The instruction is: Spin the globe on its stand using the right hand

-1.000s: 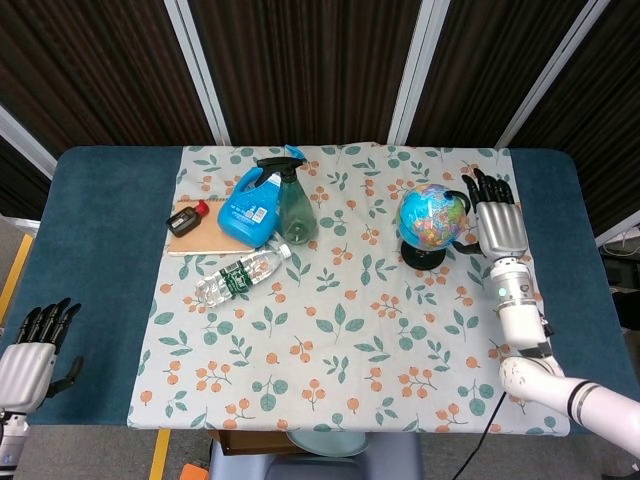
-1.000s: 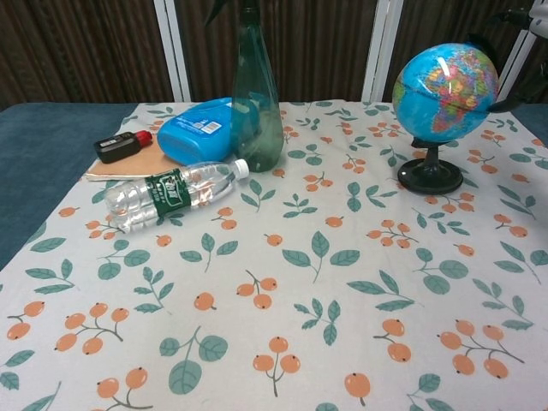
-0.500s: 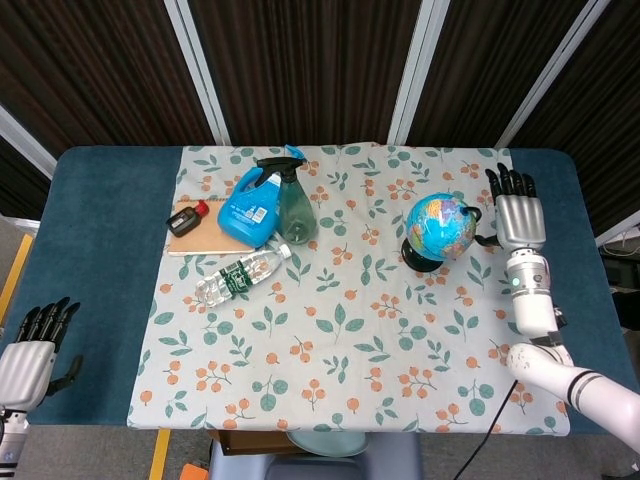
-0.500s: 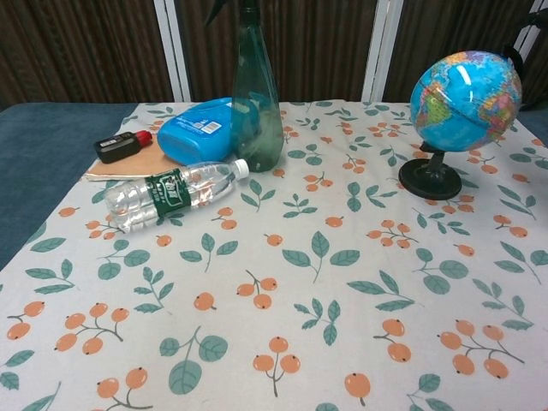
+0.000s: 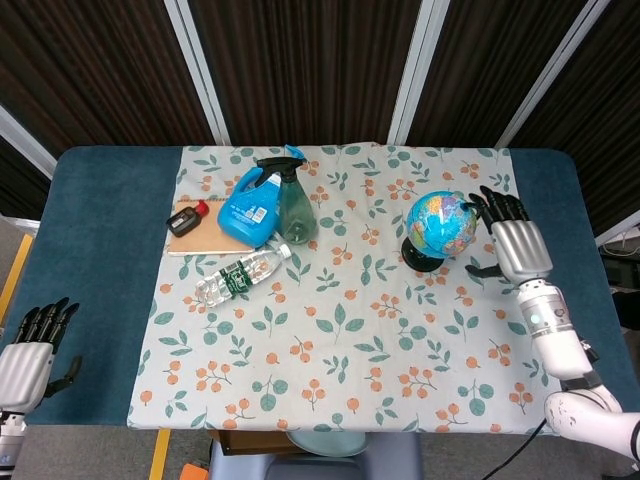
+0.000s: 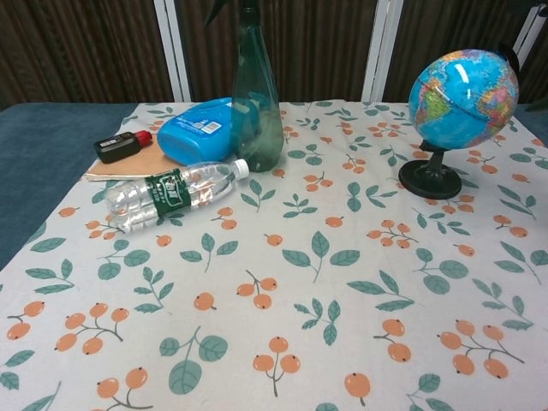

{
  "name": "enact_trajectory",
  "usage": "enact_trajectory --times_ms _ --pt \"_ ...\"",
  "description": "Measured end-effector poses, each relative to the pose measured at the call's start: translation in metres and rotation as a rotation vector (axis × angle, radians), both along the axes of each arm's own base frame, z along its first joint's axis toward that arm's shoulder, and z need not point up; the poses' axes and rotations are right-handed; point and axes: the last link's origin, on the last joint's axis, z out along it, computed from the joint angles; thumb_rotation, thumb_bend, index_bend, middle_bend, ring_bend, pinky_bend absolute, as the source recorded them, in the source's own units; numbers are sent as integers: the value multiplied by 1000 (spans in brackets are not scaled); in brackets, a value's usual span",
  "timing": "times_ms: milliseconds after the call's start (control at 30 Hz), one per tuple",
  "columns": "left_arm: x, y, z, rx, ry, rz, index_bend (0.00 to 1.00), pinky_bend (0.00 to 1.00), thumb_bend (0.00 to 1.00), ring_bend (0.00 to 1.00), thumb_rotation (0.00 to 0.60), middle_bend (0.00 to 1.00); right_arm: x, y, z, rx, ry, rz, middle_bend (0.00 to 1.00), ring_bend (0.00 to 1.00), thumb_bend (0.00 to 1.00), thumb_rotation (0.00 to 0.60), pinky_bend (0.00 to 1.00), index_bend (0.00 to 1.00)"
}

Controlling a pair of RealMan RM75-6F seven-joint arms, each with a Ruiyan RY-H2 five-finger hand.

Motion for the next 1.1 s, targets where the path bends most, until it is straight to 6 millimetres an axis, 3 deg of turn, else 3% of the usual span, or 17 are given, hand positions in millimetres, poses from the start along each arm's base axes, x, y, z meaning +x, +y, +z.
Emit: enact_trajectory --times_ms 167,500,733,1100 --pt "1 -1 1 -1 0 -5 0 0 443 0 600 0 24 -3 -10 10 -27 52 0 0 117 600 0 0" --pt "0 -5 4 5 2 5 0 0 445 0 600 0 51 -35 -39 -97 81 123 0 0 117 600 0 0" --pt "1 -5 2 -8 -2 1 0 0 444 0 600 0 48 -49 -36 -133 78 70 0 0 116 600 0 0" --pt "2 -4 -1 -18 1 -4 0 0 444 0 600 0 27 -50 -28 -134 110 13 0 0 117 600 0 0"
